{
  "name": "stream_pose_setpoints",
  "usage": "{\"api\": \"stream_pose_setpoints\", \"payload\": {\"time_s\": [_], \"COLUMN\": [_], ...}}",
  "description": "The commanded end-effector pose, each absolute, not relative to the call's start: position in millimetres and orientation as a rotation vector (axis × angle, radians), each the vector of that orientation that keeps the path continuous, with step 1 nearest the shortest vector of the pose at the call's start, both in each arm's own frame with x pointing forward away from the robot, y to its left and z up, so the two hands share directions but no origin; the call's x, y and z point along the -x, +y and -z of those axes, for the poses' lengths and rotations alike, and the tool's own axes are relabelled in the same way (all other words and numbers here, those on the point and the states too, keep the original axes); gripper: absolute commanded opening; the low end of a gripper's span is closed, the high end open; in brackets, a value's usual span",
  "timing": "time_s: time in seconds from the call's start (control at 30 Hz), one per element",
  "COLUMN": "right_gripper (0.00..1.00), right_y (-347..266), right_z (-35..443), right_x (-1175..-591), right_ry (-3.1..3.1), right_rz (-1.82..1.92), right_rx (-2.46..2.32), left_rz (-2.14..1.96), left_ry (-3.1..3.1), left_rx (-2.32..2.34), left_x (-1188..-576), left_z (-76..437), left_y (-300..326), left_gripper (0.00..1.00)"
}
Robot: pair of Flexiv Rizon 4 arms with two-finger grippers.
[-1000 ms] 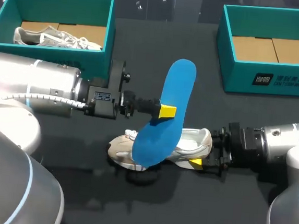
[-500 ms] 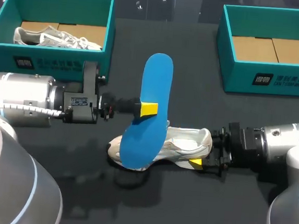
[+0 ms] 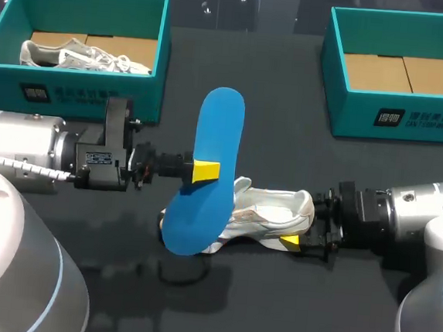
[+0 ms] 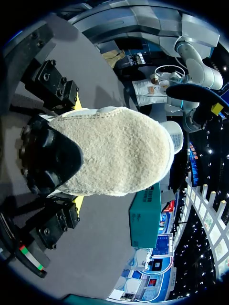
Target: Take the shoe out of the shoebox, open the shoe tongue, remove and reinsert the insole, then place the shoe into the shoebox
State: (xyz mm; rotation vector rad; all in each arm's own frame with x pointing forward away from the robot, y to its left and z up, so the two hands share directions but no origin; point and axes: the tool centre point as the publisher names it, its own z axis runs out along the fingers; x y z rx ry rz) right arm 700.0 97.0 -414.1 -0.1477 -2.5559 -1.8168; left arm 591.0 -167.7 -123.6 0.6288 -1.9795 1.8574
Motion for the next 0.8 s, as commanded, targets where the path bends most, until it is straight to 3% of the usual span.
{"api": "stream_pose_setpoints", "payload": {"time_s": [0.03, 0.8], "right_gripper": [0.00, 0.01], "right_y": [100.7, 99.2], "right_z": [416.8, 414.3], "right_x": [-701.9, -704.0], "right_ry": [-2.560, -2.571], "right_rz": [1.810, 1.794], "right_rx": [0.150, 0.134], "left_rz": [-1.885, -1.917], "left_ry": [-1.991, -1.983], "left_rx": [-0.625, -0.650], "left_x": [-584.2, -579.1], "left_z": [119.5, 113.1], "left_y": [-168.5, -170.1], "left_gripper": [0.00, 0.00]}}
